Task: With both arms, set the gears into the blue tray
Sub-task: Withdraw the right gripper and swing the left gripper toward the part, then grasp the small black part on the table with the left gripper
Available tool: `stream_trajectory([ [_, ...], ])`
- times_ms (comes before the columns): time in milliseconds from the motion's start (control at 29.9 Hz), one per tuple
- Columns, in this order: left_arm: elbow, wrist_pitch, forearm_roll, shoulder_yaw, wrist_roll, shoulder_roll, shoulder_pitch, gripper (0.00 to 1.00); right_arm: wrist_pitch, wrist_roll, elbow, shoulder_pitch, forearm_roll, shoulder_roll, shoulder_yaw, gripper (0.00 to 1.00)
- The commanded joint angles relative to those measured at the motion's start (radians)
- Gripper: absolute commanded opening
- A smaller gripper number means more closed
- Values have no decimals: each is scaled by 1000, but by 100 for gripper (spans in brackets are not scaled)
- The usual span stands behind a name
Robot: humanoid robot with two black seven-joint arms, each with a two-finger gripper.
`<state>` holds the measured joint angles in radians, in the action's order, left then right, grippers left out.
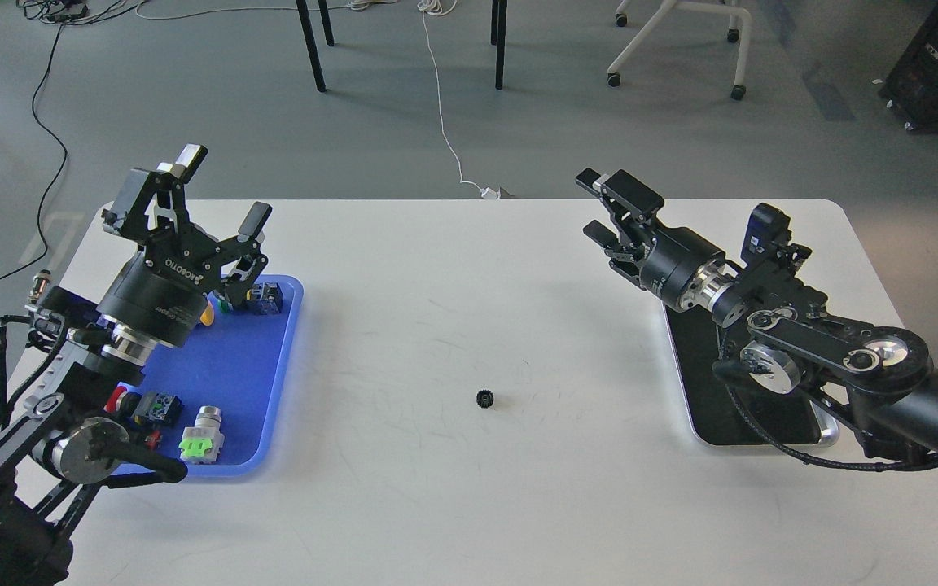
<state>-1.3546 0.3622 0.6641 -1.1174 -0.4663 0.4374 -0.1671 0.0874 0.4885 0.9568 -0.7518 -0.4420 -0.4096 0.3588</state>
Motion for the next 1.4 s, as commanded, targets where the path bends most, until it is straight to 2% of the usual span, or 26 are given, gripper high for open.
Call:
stream_trajectory([
  [0,0,1,75,2,-3,0,-11,98,90,0,-9,103,159,-8,155,97],
  [167,0,11,254,13,-22,0,-45,98,158,0,-12,186,318,-50,233,97],
  [334,-15,84,587,137,-22,32,-155,98,258,0,-23,227,376,-87,265,98],
  [468,-20,86,808,282,-22,46,-290,98,343,0,-71,252,405,-113,267,98],
  [535,-12,84,941,397,-22,47,-386,98,401,0,-128,259,407,-109,266,98],
  [702,47,55,1263,634,-22,24,-574,98,401,0,-150,276,407,-106,269,98],
  [869,150,35,1518,786,-22,-49,-661,96,401,0,-148,281,407,-113,270,98],
  [1203,339,20,1518,899,-22,-183,-727,89,401,0,-148,285,405,-120,269,98],
  [1370,400,-25,1518,919,-22,-226,-727,86,401,0,-148,293,405,-120,269,98],
])
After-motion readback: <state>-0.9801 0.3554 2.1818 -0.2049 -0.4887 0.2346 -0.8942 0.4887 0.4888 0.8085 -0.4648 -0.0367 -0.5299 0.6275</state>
